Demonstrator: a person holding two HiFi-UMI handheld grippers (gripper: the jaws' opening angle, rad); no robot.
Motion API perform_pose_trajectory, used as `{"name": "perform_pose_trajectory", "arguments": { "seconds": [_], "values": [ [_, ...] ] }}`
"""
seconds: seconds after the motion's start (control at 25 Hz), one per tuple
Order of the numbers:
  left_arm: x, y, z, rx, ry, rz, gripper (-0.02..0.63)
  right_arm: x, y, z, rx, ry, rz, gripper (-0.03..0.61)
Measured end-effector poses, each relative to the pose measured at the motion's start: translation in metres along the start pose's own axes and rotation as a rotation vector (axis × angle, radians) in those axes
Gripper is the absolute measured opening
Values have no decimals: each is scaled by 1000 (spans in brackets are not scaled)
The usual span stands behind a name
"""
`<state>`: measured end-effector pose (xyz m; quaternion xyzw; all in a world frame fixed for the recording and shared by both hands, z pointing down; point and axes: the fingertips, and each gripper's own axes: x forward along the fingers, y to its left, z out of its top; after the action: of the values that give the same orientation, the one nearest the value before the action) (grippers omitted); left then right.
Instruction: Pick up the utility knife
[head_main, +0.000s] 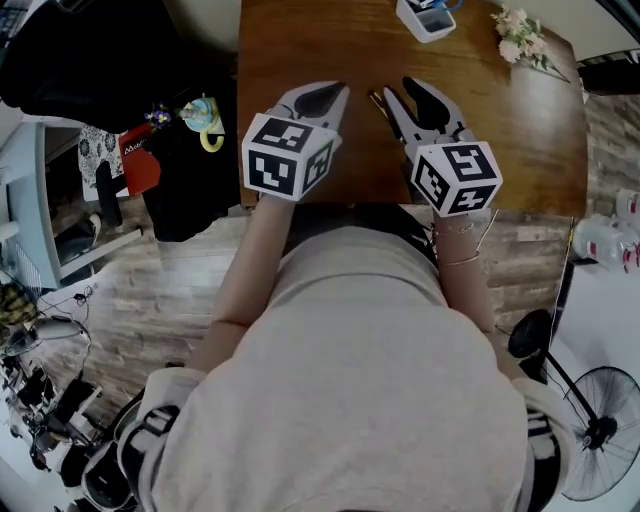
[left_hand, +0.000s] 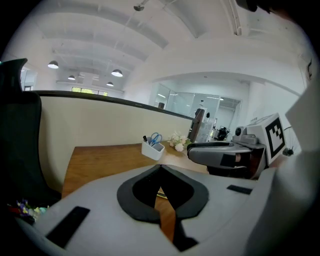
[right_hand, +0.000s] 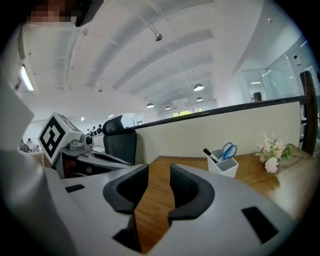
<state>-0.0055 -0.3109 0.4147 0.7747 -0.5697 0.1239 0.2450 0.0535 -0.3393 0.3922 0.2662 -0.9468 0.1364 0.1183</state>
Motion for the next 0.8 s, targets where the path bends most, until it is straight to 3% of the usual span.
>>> {"name": "perform_pose_trajectory", "arguments": {
  "seconds": [0.24,0.52,0.8],
  "values": [
    [3,8,-13,-48,7,6,11,4,2,-13,-1,42,16,133],
    [9,4,-19,-67,10,-53,11,2,3,-19,-19,91,-13,133],
    [7,7,-29,-87,29,-71,11,14,7,-33,-31,177,16,133]
  ]
}}
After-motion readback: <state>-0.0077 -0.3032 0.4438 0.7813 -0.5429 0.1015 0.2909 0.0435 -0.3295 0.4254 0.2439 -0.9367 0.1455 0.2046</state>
